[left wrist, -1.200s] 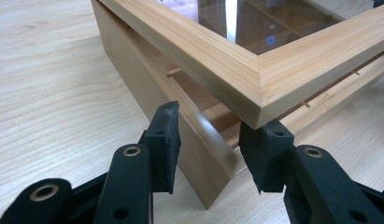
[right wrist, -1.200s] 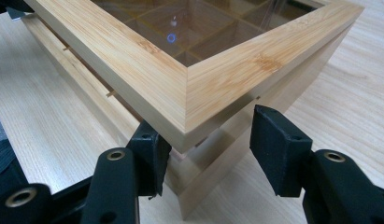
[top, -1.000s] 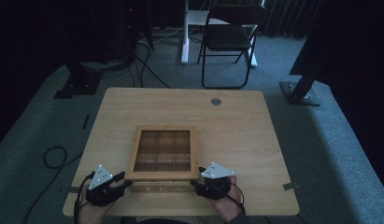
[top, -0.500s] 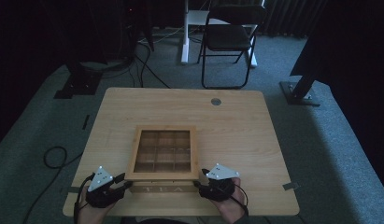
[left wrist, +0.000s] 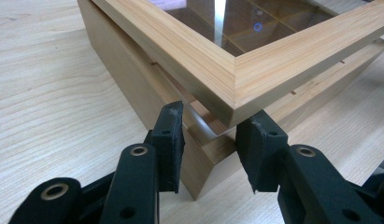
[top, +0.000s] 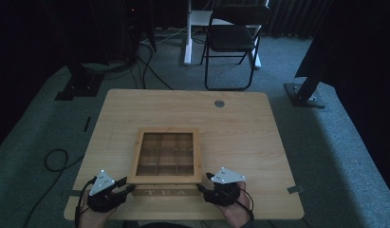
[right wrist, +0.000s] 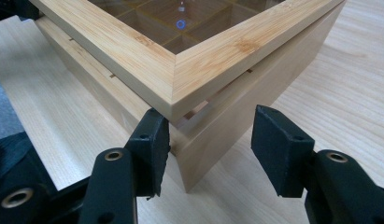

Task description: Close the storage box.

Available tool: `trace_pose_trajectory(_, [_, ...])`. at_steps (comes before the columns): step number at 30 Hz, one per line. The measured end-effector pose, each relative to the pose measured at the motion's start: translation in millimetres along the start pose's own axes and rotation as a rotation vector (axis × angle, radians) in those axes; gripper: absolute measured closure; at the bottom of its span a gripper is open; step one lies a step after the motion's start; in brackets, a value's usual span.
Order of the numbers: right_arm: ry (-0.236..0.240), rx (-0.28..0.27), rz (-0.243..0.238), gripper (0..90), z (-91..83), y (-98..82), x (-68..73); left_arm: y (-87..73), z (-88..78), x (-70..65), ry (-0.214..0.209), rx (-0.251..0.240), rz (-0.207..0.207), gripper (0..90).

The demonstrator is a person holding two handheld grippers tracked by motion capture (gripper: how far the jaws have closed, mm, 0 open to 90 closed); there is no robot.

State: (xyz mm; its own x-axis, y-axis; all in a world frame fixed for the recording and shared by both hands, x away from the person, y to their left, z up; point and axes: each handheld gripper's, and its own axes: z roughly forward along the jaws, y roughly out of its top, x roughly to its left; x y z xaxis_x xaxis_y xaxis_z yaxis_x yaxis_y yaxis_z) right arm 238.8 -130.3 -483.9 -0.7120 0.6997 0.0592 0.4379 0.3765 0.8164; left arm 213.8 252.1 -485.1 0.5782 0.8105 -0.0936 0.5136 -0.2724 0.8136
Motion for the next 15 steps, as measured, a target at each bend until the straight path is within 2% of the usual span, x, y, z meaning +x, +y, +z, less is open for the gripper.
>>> trace_pose_trajectory(15, [0.024,-0.012,0.032,46.5,-9.3,-5.0,-4.3,-0.5,-0.5,-1.0,-0.006,0.002,0.002,62.3])
